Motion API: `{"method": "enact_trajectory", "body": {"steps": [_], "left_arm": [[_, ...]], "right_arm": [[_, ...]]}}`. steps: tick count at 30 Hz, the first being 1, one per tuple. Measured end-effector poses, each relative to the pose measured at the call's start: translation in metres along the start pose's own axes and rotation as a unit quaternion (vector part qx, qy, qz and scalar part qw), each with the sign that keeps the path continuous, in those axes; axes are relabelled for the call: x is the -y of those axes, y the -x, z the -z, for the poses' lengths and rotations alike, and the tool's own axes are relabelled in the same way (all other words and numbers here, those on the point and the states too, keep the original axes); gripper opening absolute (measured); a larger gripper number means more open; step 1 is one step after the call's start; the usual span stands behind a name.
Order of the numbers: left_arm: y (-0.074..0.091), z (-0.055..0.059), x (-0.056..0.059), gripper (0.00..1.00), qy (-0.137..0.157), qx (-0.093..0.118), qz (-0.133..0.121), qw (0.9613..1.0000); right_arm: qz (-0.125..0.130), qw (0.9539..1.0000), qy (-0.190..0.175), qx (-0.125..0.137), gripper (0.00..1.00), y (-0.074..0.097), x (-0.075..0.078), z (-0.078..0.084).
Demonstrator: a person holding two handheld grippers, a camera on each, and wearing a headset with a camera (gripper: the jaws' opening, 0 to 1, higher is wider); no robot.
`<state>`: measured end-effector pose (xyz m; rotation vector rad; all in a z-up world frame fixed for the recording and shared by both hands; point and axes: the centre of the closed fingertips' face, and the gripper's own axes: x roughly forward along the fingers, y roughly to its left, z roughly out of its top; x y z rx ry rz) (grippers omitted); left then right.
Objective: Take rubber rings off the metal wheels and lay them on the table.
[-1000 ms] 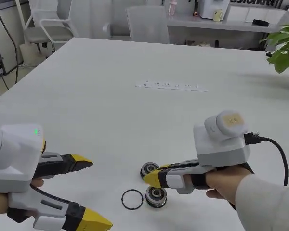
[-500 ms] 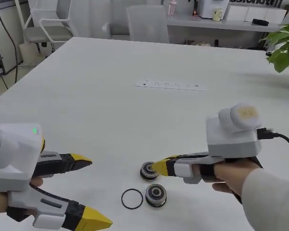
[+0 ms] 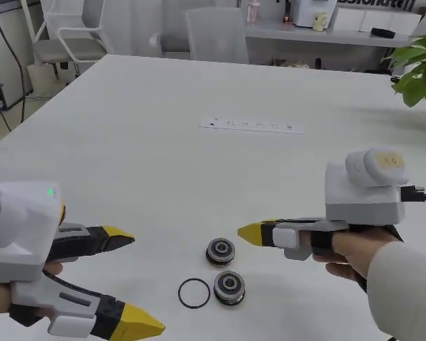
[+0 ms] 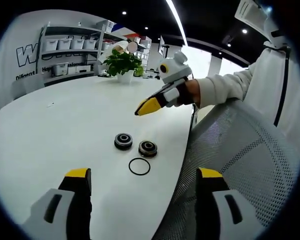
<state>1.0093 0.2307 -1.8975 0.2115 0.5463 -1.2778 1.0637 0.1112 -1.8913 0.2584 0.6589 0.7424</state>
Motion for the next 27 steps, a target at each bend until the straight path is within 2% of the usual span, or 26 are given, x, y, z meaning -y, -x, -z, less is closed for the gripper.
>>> {"method": "enact_trajectory", "body": {"steps": [7, 10, 17, 24, 27], "left_arm": [[0.0, -0.002, -0.001, 0.84, 0.0, 0.005, -0.002, 1.0], [0.001, -0.002, -0.001, 0.84, 0.0, 0.007, -0.002, 1.0], [0.001, -0.002, 0.0, 0.84, 0.001, 0.008, -0.002, 1.0], [0.001, -0.002, 0.0, 0.84, 0.001, 0.007, -0.001, 1.0], [0.0, -0.002, 0.0, 0.84, 0.002, 0.007, -0.001, 1.0]], "right_arm": [[0.004, 0.9999, 0.015, -0.004, 0.1, 0.003, 0.003, 0.001], [-0.004, 0.9996, 0.026, -0.007, 0.12, 0.003, 0.001, 0.002], [-0.012, 0.9965, 0.076, -0.033, 0.13, 0.003, -0.005, 0.01], [-0.03, 0.9883, 0.129, -0.075, 0.16, 0.001, -0.014, 0.025], [-0.036, 0.9799, 0.167, -0.102, 0.17, 0.0, -0.016, 0.035]]}}
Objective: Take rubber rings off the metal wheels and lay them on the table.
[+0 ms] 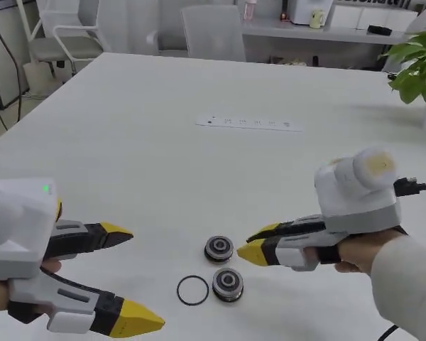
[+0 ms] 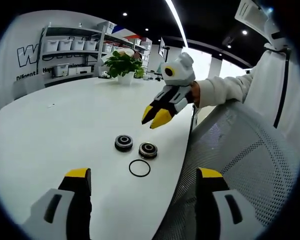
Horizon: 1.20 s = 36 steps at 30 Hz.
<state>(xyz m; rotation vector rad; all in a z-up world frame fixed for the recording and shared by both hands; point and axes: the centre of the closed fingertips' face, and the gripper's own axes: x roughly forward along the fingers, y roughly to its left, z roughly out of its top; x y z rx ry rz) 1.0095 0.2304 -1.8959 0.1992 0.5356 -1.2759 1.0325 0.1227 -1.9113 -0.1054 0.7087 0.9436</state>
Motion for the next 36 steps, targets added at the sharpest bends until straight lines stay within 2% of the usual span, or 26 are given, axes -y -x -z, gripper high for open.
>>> {"method": "enact_trajectory", "body": {"steps": [4, 7, 14, 21, 25, 31, 36], "left_arm": [[0.0, 0.0, 0.0, 0.84, 0.0, 0.001, 0.0, 1.0], [0.0, -0.001, 0.0, 0.84, 0.0, 0.002, -0.001, 1.0], [0.001, -0.006, 0.0, 0.84, 0.001, 0.013, 0.0, 0.9999], [0.002, -0.019, 0.004, 0.84, -0.004, 0.036, 0.004, 0.9994], [0.001, -0.024, 0.005, 0.84, -0.012, 0.039, 0.003, 0.9992], [-0.004, -0.036, 0.014, 0.84, -0.027, 0.043, 0.012, 0.9986], [-0.009, -0.045, 0.017, 0.81, -0.051, 0.043, 0.008, 0.9977]], "right_arm": [[-0.008, 0.9993, 0.026, -0.027, 0.22, -0.005, -0.006, 0.01], [-0.013, 0.9969, 0.052, -0.058, 0.22, -0.008, -0.009, 0.022], [-0.023, 0.9933, 0.066, -0.091, 0.24, -0.012, -0.013, 0.035], [-0.024, 0.9922, 0.065, -0.104, 0.25, -0.011, -0.012, 0.042], [-0.023, 0.9919, 0.065, -0.107, 0.24, -0.011, -0.012, 0.044], [-0.022, 0.9919, 0.063, -0.108, 0.24, -0.011, -0.011, 0.045], [-0.022, 0.9921, 0.064, -0.106, 0.23, -0.011, -0.011, 0.044]]}}
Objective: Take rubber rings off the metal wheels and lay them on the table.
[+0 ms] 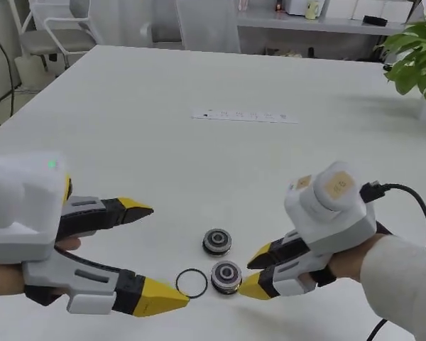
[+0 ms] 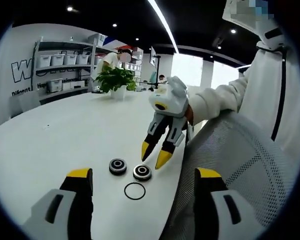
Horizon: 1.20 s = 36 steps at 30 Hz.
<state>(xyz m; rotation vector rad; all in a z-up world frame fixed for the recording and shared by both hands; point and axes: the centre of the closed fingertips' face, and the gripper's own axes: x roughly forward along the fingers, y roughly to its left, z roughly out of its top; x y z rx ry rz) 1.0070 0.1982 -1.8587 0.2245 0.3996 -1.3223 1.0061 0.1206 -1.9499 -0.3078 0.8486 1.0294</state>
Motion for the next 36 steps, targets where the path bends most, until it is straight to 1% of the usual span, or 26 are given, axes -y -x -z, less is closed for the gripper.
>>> {"method": "enact_trajectory", "body": {"steps": [7, 11, 12, 17, 19, 20, 23, 26, 27, 30, 34, 36], "left_arm": [[-0.005, -0.008, 0.001, 0.8, -0.026, -0.001, -0.008, 0.9996], [-0.008, -0.014, 0.001, 0.79, -0.031, 0.002, -0.01, 0.9995], [-0.01, -0.015, 0.001, 0.79, -0.034, 0.003, -0.009, 0.9994], [-0.021, -0.017, 0.001, 0.78, -0.049, -0.01, -0.006, 0.9987], [-0.025, -0.016, -0.001, 0.76, -0.053, -0.02, -0.013, 0.9983], [-0.027, -0.017, -0.002, 0.75, -0.055, -0.021, -0.014, 0.9981], [-0.033, -0.021, -0.001, 0.75, -0.06, -0.018, -0.007, 0.998], [-0.042, -0.024, -0.003, 0.74, -0.062, -0.014, -0.004, 0.998], [-0.045, -0.024, -0.004, 0.73, -0.065, -0.015, -0.003, 0.9978], [-0.052, -0.02, -0.009, 0.7, -0.076, -0.028, -0.003, 0.9967], [-0.061, -0.018, -0.014, 0.67, -0.071, -0.028, 0.003, 0.9971], [-0.065, -0.015, -0.017, 0.65, -0.07, -0.029, 0.001, 0.9972]], "right_arm": [[-0.002, 1.0, 0.006, 0.0, 0.23, 0.0, -0.001, -0.001], [-0.002, 1.0, 0.005, 0.004, 0.23, 0.0, -0.002, -0.003], [-0.002, 1.0, 0.005, 0.004, 0.23, 0.001, -0.002, -0.003], [-0.006, 1.0, 0.008, 0.003, 0.23, 0.0, -0.004, -0.003], [-0.006, 0.9999, 0.01, 0.002, 0.23, 0.0, -0.004, -0.002], [-0.006, 0.9999, 0.011, 0.001, 0.23, 0.0, -0.004, -0.002], [-0.007, 0.9999, 0.009, 0.002, 0.23, 0.0, -0.004, -0.002], [-0.007, 0.9999, 0.009, 0.002, 0.23, 0.0, -0.004, -0.002], [-0.007, 0.9999, 0.008, 0.003, 0.23, 0.0, -0.004, -0.002], [-0.008, 0.9999, 0.005, 0.004, 0.23, -0.001, -0.003, -0.002], [-0.008, 1.0, 0.004, 0.0, 0.23, -0.002, -0.002, 0.0], [-0.008, 1.0, 0.003, -0.001, 0.23, -0.002, -0.002, 0.001]]}}
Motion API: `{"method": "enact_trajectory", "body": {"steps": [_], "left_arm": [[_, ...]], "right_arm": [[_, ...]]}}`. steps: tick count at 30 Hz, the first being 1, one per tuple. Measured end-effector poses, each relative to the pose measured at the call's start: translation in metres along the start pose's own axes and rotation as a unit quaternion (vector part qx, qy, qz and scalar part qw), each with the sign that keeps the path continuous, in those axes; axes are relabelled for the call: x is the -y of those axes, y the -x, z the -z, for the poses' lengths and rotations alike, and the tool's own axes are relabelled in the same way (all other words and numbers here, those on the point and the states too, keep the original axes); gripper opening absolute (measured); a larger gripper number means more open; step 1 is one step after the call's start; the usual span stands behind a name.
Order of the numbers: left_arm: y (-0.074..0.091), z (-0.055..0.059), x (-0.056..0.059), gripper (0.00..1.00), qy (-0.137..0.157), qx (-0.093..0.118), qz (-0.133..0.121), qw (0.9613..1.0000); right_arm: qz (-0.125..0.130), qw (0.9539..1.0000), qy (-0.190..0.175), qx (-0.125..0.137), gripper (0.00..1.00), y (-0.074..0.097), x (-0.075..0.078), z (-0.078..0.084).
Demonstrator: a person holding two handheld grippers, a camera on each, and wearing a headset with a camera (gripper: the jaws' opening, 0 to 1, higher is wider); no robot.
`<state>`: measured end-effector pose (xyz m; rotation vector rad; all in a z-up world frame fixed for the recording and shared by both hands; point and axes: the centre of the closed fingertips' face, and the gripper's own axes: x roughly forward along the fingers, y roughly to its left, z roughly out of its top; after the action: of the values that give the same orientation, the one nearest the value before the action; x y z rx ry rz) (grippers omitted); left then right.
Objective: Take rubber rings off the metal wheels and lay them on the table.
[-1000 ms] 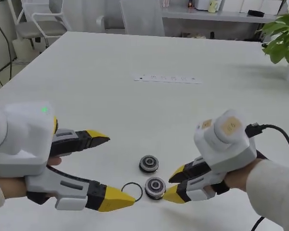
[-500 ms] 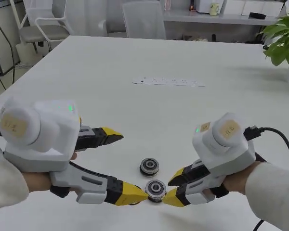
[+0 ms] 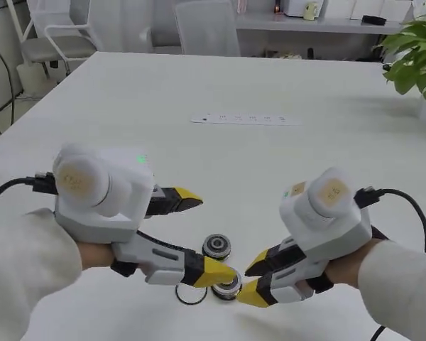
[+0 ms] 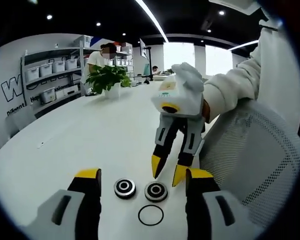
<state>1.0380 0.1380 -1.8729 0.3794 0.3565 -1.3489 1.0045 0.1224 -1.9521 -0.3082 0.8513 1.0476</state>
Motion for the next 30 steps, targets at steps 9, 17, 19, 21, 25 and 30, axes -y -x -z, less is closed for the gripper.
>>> {"method": "enact_trajectory", "body": {"steps": [9, 17, 19, 21, 25, 30], "left_arm": [[-0.008, 0.03, 0.003, 0.55, 0.004, -0.025, -0.002, 0.9997], [-0.019, 0.046, 0.024, 0.38, -0.005, -0.043, 0.035, 0.9984], [-0.02, 0.046, 0.026, 0.36, -0.002, -0.04, 0.039, 0.9984], [-0.022, 0.049, 0.027, 0.36, -0.002, -0.039, 0.044, 0.9983], [-0.026, 0.049, 0.023, 0.32, 0.006, -0.026, 0.041, 0.9988], [-0.033, 0.052, 0.025, 0.24, 0.014, -0.029, 0.04, 0.9987]], "right_arm": [[-0.002, 1.0, -0.007, -0.001, 0.22, -0.002, 0.0, 0.002], [-0.002, 1.0, -0.005, 0.001, 0.2, -0.003, 0.001, 0.004], [-0.001, 1.0, -0.001, 0.002, 0.2, -0.003, 0.001, 0.003], [-0.001, 1.0, 0.004, 0.005, 0.2, -0.004, 0.001, 0.002], [-0.003, 0.9999, 0.012, 0.005, 0.2, -0.008, -0.001, 0.002], [0.001, 0.9997, 0.026, -0.004, 0.2, -0.011, -0.002, 0.005]]}}
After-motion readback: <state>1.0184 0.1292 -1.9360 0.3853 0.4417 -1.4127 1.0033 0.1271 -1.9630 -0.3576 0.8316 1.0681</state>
